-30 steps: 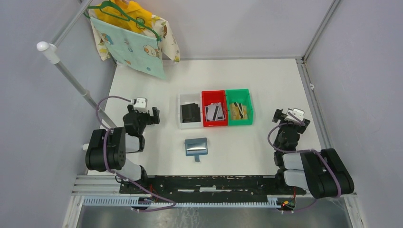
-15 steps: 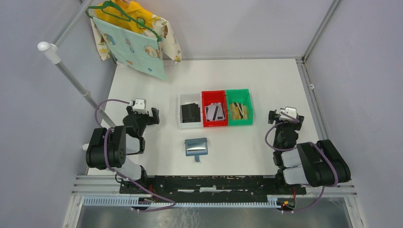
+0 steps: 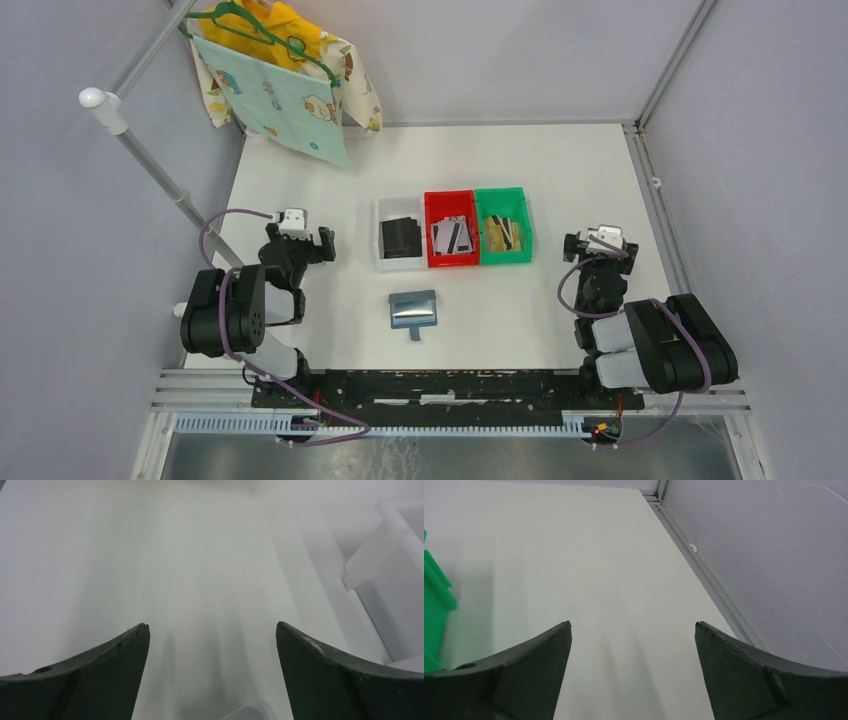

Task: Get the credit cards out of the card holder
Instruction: Reset both arms

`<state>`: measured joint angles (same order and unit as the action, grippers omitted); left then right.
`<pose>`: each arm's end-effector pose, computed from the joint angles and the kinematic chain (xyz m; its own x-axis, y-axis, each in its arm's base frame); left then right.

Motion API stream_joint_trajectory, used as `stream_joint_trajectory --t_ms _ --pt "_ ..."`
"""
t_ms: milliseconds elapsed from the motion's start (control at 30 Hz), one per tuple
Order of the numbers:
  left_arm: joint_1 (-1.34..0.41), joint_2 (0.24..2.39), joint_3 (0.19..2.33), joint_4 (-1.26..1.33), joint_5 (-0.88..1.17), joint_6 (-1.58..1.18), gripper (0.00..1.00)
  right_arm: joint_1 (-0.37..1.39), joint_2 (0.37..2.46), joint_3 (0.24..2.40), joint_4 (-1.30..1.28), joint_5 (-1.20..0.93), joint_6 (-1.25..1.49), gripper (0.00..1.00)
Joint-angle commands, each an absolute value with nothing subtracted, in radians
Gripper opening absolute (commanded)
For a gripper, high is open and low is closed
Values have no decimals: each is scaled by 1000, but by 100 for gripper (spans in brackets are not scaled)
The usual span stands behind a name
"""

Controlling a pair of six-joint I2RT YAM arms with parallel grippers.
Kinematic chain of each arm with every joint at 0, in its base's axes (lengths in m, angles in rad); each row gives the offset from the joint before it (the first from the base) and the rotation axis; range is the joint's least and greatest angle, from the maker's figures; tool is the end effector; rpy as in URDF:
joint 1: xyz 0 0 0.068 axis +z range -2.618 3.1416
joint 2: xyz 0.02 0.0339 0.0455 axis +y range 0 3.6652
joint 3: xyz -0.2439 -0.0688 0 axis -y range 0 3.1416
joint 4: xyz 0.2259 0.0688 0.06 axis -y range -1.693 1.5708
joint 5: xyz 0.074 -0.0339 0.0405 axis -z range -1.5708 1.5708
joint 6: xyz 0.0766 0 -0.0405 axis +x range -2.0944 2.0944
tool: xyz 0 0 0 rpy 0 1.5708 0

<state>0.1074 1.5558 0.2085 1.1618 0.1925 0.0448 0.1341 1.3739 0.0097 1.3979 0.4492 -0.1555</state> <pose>0.2716 0.0145 0.1229 -0.1795 0.0249 -0.9834 0.0899 0.9959 0.0088 0.2227 -0.0035 0.1487 -0.0150 -0.1428 -0.9896 0.3111 0.9400 -0.1403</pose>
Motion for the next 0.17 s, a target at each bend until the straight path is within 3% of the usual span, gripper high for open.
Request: stream_joint_trajectory --t_ms 0,133 --pt "114 1551 222 1235 185 14 100 128 1367 -103 1439 440 -163 98" --pt "115 1551 222 1234 185 14 100 127 1365 -103 1434 441 -164 98"
